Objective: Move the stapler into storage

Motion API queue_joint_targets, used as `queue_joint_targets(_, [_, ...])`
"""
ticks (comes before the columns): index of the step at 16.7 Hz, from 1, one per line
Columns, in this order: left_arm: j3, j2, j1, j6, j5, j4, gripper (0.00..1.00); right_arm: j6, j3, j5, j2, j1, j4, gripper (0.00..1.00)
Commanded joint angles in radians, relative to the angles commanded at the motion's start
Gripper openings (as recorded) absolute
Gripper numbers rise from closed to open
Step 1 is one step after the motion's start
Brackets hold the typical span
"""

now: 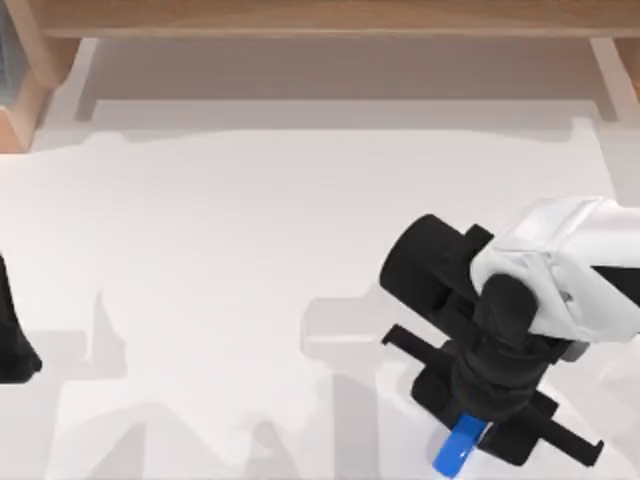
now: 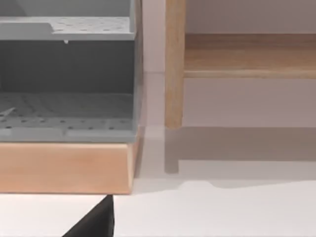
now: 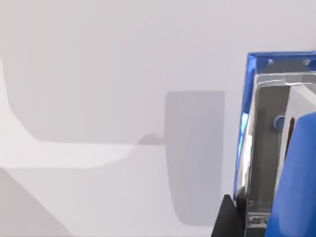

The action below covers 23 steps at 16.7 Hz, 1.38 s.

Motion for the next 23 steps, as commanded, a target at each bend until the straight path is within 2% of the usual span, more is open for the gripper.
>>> queue_joint_targets(4, [0.0, 0.0, 0.0, 0.0, 0.0, 0.0, 1.0, -0.021, 0.02, 0.007, 0.005, -0.022, -0.008, 0.0])
queue_joint_targets(9, [0.0, 0.0, 0.0, 0.0, 0.0, 0.0, 1.0, -0.209, 0.199, 0.052, 0.031, -0.207, -0.082, 0.0])
queue_joint_targets(16, [0.0, 0.0, 0.0, 0.0, 0.0, 0.0, 1.0, -0.711, 0.652, 0.104, 0.153, -0.643, -0.235, 0.0])
queue_joint_targets(23, [0.0, 0.0, 0.0, 0.0, 0.0, 0.0, 1.0, -1.309, 1.127, 0.075, 0.444, -1.037, -0.386, 0.0])
